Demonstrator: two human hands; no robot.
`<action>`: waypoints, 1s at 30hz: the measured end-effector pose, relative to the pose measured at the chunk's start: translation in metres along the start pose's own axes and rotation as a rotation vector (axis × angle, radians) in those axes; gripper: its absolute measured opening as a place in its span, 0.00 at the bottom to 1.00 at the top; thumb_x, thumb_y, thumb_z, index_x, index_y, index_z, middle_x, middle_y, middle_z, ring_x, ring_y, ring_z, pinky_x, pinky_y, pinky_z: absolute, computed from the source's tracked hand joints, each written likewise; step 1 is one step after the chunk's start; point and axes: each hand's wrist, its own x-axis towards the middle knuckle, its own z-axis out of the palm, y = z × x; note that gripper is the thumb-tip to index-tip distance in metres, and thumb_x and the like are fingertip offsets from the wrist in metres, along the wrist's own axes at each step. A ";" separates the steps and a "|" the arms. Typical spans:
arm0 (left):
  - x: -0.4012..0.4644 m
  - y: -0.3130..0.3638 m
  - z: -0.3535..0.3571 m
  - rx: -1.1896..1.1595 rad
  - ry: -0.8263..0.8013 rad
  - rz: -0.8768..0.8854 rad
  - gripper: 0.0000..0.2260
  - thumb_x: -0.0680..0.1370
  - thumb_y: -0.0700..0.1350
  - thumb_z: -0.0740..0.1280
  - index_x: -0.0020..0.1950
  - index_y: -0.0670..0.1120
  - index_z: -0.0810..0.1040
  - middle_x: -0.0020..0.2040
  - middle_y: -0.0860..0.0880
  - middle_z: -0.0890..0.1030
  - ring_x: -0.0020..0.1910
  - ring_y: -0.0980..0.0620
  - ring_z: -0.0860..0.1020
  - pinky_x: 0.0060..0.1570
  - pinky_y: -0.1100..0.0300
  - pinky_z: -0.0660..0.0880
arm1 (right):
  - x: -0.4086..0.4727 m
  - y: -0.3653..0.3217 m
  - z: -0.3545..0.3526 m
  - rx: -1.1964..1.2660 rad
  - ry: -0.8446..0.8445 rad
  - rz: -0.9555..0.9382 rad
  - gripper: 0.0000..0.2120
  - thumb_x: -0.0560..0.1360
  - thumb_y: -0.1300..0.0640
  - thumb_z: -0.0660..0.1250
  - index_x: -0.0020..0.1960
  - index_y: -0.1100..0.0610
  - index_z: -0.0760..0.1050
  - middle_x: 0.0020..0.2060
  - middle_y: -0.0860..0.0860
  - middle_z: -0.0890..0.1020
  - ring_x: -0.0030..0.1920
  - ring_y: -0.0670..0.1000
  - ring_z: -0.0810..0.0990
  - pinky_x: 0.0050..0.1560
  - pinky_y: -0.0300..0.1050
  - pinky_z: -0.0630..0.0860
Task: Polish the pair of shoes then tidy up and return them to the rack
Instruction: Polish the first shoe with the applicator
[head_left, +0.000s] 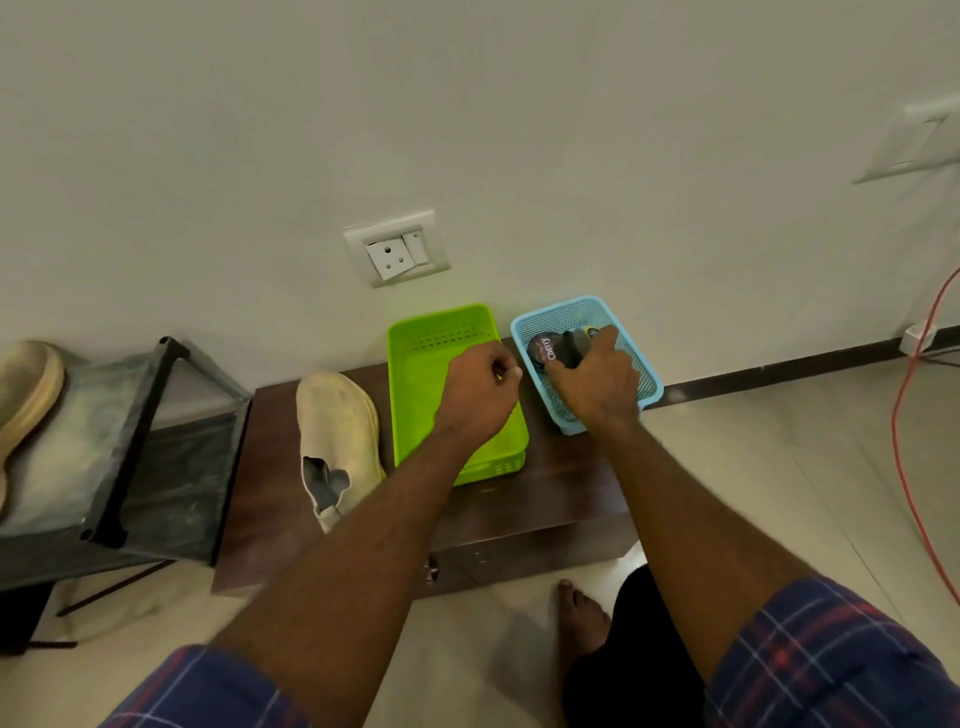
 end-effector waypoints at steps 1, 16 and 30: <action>-0.006 0.000 -0.007 -0.019 0.052 -0.011 0.03 0.74 0.39 0.71 0.40 0.44 0.79 0.37 0.50 0.80 0.37 0.50 0.76 0.40 0.58 0.71 | -0.009 -0.008 -0.007 0.075 0.035 -0.017 0.27 0.72 0.41 0.68 0.61 0.58 0.66 0.53 0.60 0.80 0.55 0.64 0.79 0.54 0.56 0.74; -0.154 -0.101 -0.110 0.142 0.371 -0.590 0.26 0.68 0.58 0.78 0.59 0.47 0.75 0.56 0.43 0.76 0.57 0.43 0.74 0.49 0.53 0.71 | -0.180 -0.097 0.050 0.640 -0.488 0.057 0.33 0.53 0.52 0.80 0.54 0.45 0.69 0.43 0.54 0.82 0.37 0.57 0.85 0.30 0.59 0.82; -0.144 -0.184 -0.147 -0.122 0.315 -0.538 0.12 0.77 0.48 0.72 0.34 0.51 0.77 0.32 0.54 0.78 0.34 0.58 0.77 0.31 0.67 0.71 | -0.202 -0.111 0.091 0.321 -0.318 -0.166 0.24 0.65 0.44 0.77 0.58 0.48 0.75 0.43 0.41 0.80 0.42 0.47 0.83 0.38 0.47 0.81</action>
